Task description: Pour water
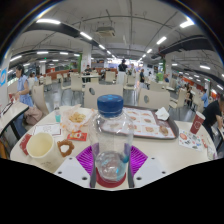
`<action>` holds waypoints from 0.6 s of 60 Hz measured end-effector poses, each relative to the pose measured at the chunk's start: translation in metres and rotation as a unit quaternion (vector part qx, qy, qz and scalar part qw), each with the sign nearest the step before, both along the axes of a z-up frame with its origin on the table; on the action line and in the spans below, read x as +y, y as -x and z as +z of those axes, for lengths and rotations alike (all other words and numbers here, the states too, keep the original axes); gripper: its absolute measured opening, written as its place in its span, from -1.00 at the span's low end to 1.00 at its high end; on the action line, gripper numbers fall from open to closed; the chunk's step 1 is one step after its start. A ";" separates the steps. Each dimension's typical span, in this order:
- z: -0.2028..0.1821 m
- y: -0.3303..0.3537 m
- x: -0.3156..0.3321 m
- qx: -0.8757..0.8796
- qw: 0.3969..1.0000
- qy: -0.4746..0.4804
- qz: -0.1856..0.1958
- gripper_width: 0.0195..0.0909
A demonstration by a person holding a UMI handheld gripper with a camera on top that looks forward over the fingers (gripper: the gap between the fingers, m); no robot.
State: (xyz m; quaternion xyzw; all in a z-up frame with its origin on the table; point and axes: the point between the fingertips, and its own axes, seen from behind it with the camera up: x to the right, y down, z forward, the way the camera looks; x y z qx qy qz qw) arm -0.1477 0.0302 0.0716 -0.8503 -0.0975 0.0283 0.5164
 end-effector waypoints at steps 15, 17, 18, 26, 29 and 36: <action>-0.007 -0.007 -0.003 0.037 0.999 0.004 -0.024 -0.01; -0.010 -0.008 -0.003 0.033 0.999 0.017 -0.026 0.05; -0.012 -0.009 -0.005 0.030 0.999 0.026 -0.027 0.12; 0.001 -0.011 -0.023 0.027 0.998 0.051 -0.037 0.81; 0.014 -0.011 -0.033 0.026 0.998 0.054 -0.038 0.84; 0.041 -0.015 -0.071 0.004 0.996 0.079 -0.050 0.83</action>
